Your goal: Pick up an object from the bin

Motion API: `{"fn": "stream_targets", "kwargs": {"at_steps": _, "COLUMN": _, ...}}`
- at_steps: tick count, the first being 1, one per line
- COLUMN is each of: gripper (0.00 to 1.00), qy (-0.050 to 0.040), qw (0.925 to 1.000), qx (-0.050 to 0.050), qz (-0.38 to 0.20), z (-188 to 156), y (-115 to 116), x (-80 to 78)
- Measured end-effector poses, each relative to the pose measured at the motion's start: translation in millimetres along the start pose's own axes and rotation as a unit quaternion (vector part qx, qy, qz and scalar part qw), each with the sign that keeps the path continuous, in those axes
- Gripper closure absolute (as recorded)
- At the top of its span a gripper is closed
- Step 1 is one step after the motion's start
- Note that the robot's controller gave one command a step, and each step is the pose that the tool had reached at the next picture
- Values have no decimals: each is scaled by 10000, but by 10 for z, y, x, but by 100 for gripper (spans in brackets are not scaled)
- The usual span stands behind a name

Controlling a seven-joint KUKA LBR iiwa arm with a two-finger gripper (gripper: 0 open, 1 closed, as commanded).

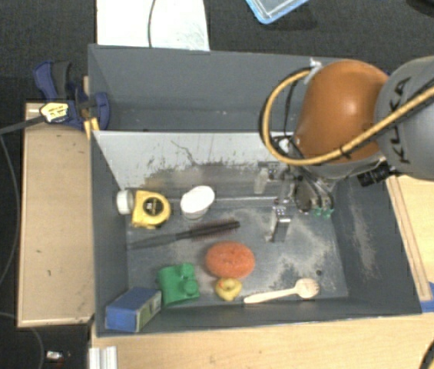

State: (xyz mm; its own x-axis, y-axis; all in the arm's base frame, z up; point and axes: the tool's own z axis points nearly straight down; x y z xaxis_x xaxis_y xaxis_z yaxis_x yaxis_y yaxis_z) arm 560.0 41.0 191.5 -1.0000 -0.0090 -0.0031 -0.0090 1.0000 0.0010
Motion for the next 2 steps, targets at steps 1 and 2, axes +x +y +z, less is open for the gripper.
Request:
{"fn": "stream_targets", "kwargs": {"at_steps": 1, "gripper": 0, "qy": -27, "qw": 10000, "qx": -4, "qz": 86, "z": 574, "y": 91, "x": 193}}
{"fn": "stream_targets", "kwargs": {"at_steps": 2, "gripper": 0, "qy": -35, "qw": 10000, "qx": 1, "qz": 21, "z": 1245, "y": 71, "x": 438}}
